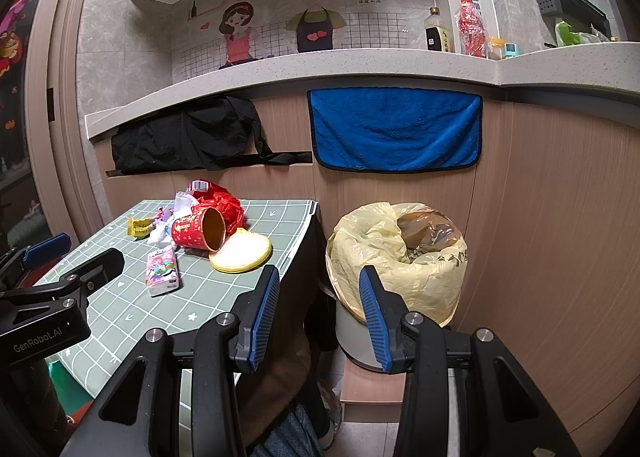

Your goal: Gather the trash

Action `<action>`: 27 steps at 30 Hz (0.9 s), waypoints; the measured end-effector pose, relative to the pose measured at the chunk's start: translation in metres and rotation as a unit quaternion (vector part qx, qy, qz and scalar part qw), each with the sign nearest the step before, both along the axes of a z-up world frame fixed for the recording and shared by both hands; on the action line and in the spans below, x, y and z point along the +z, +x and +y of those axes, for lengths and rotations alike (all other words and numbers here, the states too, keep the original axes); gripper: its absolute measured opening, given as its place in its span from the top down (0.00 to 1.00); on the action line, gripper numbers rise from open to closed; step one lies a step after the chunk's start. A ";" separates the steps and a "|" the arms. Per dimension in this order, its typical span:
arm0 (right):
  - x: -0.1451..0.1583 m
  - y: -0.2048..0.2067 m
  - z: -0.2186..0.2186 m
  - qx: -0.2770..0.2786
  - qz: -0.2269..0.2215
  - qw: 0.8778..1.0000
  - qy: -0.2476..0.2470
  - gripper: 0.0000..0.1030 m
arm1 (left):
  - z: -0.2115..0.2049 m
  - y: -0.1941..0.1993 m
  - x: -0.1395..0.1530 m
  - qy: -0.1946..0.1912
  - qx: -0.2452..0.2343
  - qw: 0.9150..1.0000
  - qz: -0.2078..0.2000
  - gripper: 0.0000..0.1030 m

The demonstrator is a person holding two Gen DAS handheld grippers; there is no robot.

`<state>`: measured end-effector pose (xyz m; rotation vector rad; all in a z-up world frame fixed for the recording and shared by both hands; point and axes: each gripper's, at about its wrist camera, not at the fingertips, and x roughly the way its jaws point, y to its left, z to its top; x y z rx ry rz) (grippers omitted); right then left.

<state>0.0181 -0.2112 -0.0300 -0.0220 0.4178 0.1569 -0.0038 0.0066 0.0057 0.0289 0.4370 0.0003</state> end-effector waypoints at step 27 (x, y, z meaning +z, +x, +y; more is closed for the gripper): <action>0.004 -0.002 -0.008 -0.005 -0.008 1.000 0.000 0.62 | -0.008 0.001 0.007 0.001 0.000 1.000 -0.004 0.12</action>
